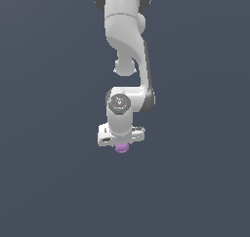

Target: Pick up the object and move it to a goal position.

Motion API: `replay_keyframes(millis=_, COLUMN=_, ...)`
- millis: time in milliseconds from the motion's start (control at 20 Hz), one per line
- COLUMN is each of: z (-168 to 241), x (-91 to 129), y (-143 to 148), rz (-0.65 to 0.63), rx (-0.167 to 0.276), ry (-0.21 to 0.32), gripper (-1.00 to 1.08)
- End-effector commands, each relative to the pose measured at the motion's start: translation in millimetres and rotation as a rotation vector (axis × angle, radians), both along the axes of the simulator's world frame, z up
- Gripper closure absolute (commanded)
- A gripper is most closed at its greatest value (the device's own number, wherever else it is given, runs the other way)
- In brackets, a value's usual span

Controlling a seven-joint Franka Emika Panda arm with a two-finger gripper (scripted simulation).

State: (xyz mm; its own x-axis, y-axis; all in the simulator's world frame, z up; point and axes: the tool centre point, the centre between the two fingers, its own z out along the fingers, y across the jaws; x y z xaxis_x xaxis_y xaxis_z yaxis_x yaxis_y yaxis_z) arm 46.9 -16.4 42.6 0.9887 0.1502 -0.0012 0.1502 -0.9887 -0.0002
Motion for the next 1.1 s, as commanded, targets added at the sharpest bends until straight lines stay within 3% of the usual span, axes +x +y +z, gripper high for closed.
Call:
replay_keyframes(millis=0, z=6, x=-1, y=2, rz=0.000, rx=0.000, ry=-0.001, gripper=1.08)
replay_keyframes(millis=450, z=56, x=-11, y=17, rz=0.001, rx=0.000, ry=-0.001, gripper=1.08)
replay_keyframes(millis=1050, z=184, x=-36, y=56, rz=0.001, rx=-0.001, ry=-0.001, gripper=1.08)
